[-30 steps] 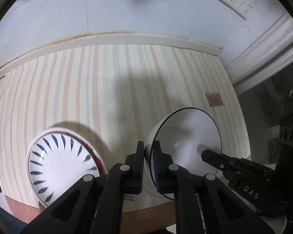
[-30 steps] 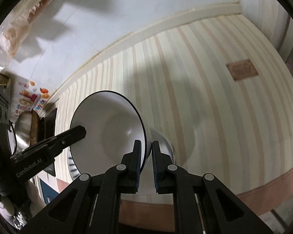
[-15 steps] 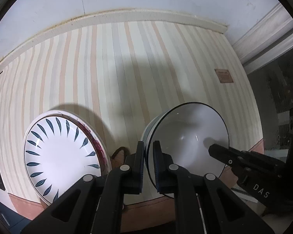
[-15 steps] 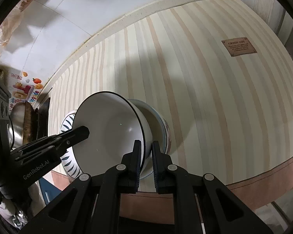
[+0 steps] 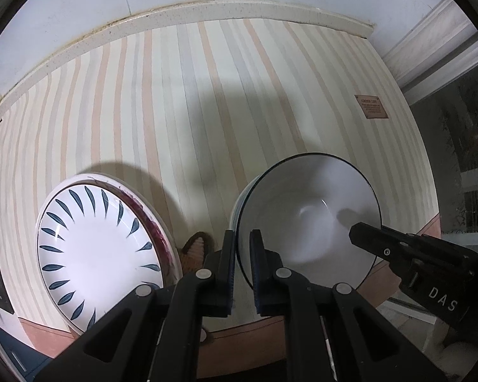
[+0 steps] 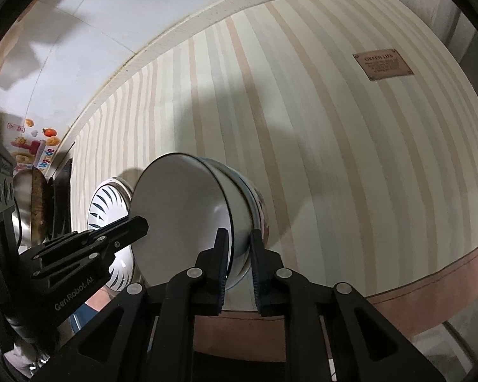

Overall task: Organize plates and bowls
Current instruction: 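Lower the bowl stack onto the counter beside the plates and open both grippers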

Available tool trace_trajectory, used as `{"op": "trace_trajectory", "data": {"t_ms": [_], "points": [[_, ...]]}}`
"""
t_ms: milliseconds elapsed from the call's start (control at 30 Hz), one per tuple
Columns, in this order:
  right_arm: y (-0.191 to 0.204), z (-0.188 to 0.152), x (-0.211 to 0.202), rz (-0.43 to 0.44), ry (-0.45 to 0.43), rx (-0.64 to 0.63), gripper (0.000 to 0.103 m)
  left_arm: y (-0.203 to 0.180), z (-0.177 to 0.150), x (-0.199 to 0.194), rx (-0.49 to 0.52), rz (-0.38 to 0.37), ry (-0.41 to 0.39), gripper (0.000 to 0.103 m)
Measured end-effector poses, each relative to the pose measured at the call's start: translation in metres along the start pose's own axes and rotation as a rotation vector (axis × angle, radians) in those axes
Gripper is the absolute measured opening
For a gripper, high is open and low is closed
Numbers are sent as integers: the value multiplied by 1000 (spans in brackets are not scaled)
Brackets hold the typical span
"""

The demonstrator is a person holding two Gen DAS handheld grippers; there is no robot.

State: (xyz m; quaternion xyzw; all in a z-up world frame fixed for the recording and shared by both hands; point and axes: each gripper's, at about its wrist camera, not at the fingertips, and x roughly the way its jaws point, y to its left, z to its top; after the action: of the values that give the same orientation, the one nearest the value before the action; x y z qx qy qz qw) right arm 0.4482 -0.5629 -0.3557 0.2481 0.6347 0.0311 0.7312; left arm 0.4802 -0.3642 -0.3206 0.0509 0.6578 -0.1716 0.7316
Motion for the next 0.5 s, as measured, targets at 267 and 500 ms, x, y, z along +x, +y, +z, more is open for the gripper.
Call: {"op": "trace_trajectory", "data": {"t_ms": [267,500], "points": [[6,-4,-9,-15,-13,-21,17,1,-6,-9,7,4,-1,7],[34,-25,-51,-93,-95,-115,18,-5,-27,-50,53,5,-64,8]]}}
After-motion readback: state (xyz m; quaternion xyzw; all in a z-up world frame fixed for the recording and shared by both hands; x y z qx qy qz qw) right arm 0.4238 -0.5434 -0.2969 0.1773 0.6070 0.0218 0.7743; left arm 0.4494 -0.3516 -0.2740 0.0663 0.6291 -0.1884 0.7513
